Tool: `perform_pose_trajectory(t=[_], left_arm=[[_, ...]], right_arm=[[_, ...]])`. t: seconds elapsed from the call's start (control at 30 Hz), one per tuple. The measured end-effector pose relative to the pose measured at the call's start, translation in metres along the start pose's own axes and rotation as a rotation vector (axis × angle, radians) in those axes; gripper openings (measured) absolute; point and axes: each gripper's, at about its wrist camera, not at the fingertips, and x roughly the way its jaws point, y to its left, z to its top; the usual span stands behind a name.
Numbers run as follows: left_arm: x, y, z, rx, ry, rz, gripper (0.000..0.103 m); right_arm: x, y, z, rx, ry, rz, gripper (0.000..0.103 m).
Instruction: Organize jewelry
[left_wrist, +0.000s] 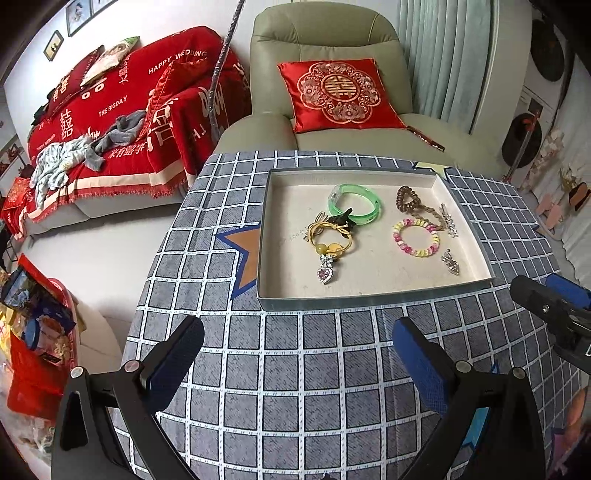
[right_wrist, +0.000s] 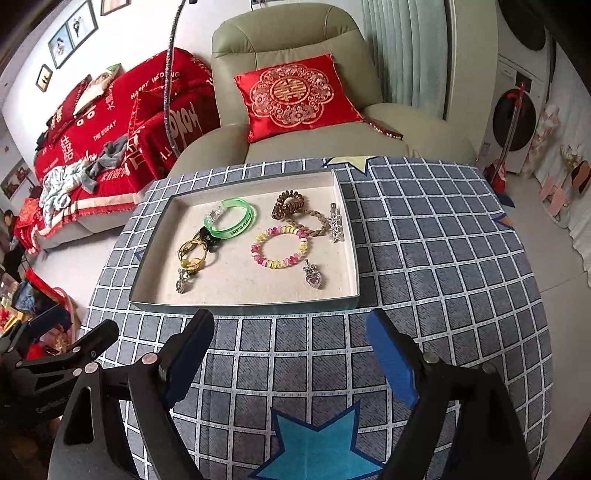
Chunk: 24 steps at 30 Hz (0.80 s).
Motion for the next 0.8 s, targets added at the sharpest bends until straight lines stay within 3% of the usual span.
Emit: perform_pose_trajectory(t=[0.8], left_arm=[[-0.009,0.001,-0.012,-0.007,-0.049,0.006,0.103]], right_arm=[[-0.009,0.009,-0.012,-0.046,-0.059,-0.045,0.087]])
